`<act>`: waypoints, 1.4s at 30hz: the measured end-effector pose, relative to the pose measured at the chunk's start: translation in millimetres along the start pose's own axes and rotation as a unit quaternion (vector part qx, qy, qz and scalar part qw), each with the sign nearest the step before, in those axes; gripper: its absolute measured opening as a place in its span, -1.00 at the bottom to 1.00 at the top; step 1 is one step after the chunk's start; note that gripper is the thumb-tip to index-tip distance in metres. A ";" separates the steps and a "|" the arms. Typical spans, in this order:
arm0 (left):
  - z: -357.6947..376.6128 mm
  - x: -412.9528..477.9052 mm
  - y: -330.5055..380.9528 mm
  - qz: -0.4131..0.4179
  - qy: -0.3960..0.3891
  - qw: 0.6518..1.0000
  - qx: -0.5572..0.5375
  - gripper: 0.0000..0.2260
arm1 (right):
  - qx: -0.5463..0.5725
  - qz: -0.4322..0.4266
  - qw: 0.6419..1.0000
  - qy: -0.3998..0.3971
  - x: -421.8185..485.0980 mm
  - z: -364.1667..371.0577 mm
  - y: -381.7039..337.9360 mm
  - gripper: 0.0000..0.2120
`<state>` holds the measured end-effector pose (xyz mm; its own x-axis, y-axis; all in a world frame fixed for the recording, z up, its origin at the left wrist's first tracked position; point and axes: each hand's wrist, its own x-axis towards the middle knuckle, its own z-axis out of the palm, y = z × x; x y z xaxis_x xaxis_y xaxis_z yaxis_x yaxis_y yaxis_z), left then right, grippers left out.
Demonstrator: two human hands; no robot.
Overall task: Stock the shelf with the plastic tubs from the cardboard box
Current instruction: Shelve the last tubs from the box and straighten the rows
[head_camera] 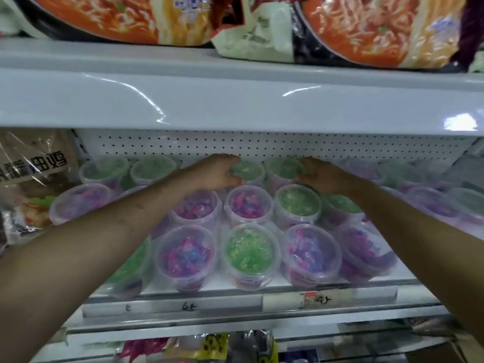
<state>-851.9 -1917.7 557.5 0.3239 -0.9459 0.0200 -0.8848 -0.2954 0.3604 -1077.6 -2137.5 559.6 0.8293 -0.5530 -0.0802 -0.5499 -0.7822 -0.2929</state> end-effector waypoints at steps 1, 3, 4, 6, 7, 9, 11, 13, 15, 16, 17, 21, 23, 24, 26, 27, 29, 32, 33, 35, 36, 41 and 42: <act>2.6 3.9 4.3 -0.006 -0.005 1.000 -0.001 -0.48 | 0.005 -0.004 1.000 -0.001 2.4 1.9 5.0 -0.41; 8.9 8.9 8.9 -0.017 -0.003 1.000 0.005 -0.46 | 0.020 -0.003 1.000 -0.007 6.6 4.6 10.6 -0.37; 11.5 10.6 9.7 -0.024 0.000 1.000 0.011 -0.45 | 0.028 -0.005 1.000 -0.009 7.7 5.0 11.0 -0.38; 13.8 11.7 10.7 -0.035 0.004 0.999 0.028 -0.47 | 0.038 -0.019 0.999 -0.008 9.3 6.6 12.1 -0.40; 14.7 12.6 11.3 -0.040 0.004 0.999 0.035 -0.50 | 0.041 -0.024 0.999 -0.003 10.8 8.3 14.3 -0.40; 15.8 14.1 12.9 -0.048 0.001 0.998 0.041 -0.56 | 0.043 -0.031 0.999 0.005 12.6 9.2 17.1 -0.42; 15.9 14.9 15.7 -0.051 -0.003 0.998 0.048 -0.59 | 0.048 -0.033 0.998 0.010 13.6 10.6 19.4 -0.44; 16.0 16.9 16.7 -0.056 -0.012 0.997 0.054 -0.61 | 0.055 -0.038 0.998 0.010 13.3 12.3 20.0 -0.43; 15.0 18.2 21.3 -0.058 -0.011 0.997 0.058 -0.58 | 0.064 -0.045 0.997 0.011 10.4 10.0 20.7 -0.38; 15.3 18.7 25.5 -0.058 -0.010 0.997 0.056 -0.55 | 0.066 -0.044 0.997 0.009 8.4 7.9 23.0 -0.36; 17.5 20.2 31.1 -0.055 -0.008 0.997 0.052 -0.53 | 0.066 -0.040 0.997 0.012 6.8 5.4 29.7 -0.34; 33.6 32.7 67.1 -0.008 0.014 1.000 0.011 -0.46 | 0.055 -0.009 0.998 0.034 -8.6 -16.0 75.2 -0.32; 41.9 44.9 84.3 0.008 0.011 1.000 -0.002 -0.39 | 0.053 0.000 0.998 0.024 -16.3 -25.3 97.5 -0.36; 45.6 50.4 92.3 0.009 0.008 1.000 0.000 -0.35 | 0.048 0.005 0.999 0.018 -18.8 -27.1 104.9 -0.39; 54.0 58.5 103.2 0.007 -0.013 1.000 0.008 -0.29 | 0.058 0.011 0.998 0.008 -20.2 -23.9 116.2 -0.45; 58.9 61.0 106.8 0.002 -0.023 1.000 0.008 -0.27 | 0.068 0.011 0.998 0.007 -20.5 -20.7 120.5 -0.46; 67.6 61.5 109.0 -0.004 -0.028 0.999 0.019 -0.24 | 0.066 0.002 0.998 0.013 -24.4 -16.1 123.1 -0.49; 71.6 58.5 109.9 -0.010 -0.020 0.999 0.045 -0.26 | 0.074 -0.012 0.997 0.011 -25.9 -13.3 129.2 -0.51; 70.4 56.3 111.3 -0.011 -0.024 0.999 0.046 -0.27 | 0.081 -0.021 0.996 0.009 -30.2 -17.0 128.4 -0.53; 67.8 50.8 113.7 -0.011 -0.023 0.999 0.038 -0.29 | 0.107 -0.051 0.993 0.007 -37.7 -23.4 130.0 -0.62; 66.7 47.1 114.1 -0.007 -0.022 0.999 0.032 -0.31 | 0.119 -0.073 0.990 0.005 -40.1 -24.3 133.4 -0.71; 70.4 16.4 119.7 0.028 -0.016 0.999 0.010 -0.22 | 0.115 -0.107 0.988 -0.001 -71.3 -24.8 152.6 -0.46; 71.1 9.6 123.2 0.035 -0.016 0.999 0.010 -0.16 | 0.094 -0.108 0.990 -0.001 -74.4 -20.9 159.5 -0.33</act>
<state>-981.7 -1972.8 535.8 0.2497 -0.9682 0.0152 -0.9116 -0.2298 0.3409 -1229.2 -2227.1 538.8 0.9259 -0.3778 0.0027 -0.3313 -0.8154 -0.4748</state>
